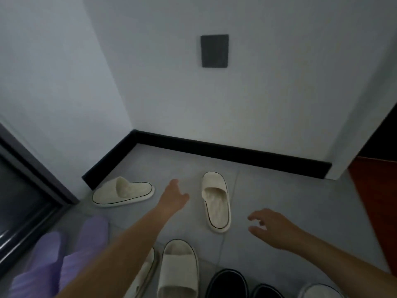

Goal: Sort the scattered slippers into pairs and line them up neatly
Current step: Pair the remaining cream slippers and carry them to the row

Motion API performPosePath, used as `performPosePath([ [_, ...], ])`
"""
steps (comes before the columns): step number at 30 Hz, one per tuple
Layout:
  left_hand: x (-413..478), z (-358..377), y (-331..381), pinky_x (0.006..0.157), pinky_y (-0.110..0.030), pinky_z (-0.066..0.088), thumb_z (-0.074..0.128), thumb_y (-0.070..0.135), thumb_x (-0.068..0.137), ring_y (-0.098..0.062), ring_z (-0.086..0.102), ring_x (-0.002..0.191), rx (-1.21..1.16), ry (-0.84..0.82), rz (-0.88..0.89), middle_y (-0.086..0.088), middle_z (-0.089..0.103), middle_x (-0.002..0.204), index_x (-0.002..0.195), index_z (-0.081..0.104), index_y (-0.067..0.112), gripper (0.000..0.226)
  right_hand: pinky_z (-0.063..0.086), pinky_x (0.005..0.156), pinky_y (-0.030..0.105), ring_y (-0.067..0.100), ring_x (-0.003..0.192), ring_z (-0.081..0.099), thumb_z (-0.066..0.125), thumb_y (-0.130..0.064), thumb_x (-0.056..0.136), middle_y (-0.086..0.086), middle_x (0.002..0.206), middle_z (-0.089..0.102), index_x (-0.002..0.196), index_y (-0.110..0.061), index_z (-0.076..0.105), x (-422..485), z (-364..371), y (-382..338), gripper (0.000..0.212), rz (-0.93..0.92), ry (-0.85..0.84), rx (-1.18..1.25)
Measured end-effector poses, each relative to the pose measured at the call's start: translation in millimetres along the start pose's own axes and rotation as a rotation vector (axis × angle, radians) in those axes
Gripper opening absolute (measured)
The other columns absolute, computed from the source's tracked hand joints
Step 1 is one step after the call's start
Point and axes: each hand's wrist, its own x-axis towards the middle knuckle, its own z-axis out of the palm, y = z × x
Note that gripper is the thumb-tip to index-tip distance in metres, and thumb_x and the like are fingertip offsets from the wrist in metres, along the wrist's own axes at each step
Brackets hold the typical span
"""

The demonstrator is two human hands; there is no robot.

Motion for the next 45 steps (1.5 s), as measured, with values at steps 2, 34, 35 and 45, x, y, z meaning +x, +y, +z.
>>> performPosePath([
  [2, 20, -16, -29, 0.103, -0.036, 0.040, 0.061, 0.020, 0.085, -0.029, 0.047, 0.125, -0.018, 0.087, -0.045, -0.018, 0.044, 0.139, 0.140, 0.032, 0.005, 0.064, 0.034, 0.097, 0.019, 0.014, 0.121, 0.048, 0.049, -0.041, 0.094, 0.001, 0.137, 0.045, 0.134, -0.023, 0.044, 33, 17, -25, 0.044, 0.031, -0.002, 0.032],
  [34, 103, -14, -131, 0.098, -0.034, 0.041, 0.073, 0.036, 0.058, -0.031, 0.048, 0.116, -0.101, 0.411, 0.089, -0.011, 0.055, 0.122, 0.126, 0.046, 0.021, 0.074, 0.031, 0.108, 0.041, 0.036, 0.131, 0.031, 0.048, -0.012, 0.089, 0.014, 0.149, 0.026, 0.144, -0.008, 0.029, 189, 99, -74, 0.058, 0.159, 0.154, -0.071],
  [35, 94, 1, -112, 0.096, -0.031, 0.038, 0.069, 0.037, 0.054, -0.028, 0.045, 0.116, -0.113, 0.285, 0.188, -0.007, 0.052, 0.122, 0.126, 0.042, 0.029, 0.077, 0.034, 0.105, 0.041, 0.036, 0.129, 0.034, 0.048, -0.010, 0.088, 0.015, 0.147, 0.029, 0.143, -0.006, 0.032, 182, 90, -71, 0.057, 0.146, 0.194, -0.058],
  [45, 35, 90, -66, 0.107, -0.038, 0.035, 0.071, 0.048, 0.073, -0.029, 0.038, 0.127, 0.168, -0.315, 0.306, -0.011, 0.031, 0.136, 0.143, 0.026, 0.016, 0.089, 0.049, 0.085, 0.039, 0.028, 0.099, 0.059, 0.058, -0.025, 0.084, 0.009, 0.110, 0.062, 0.108, -0.018, 0.061, 120, 56, -44, 0.025, 0.240, 0.273, 0.166],
])
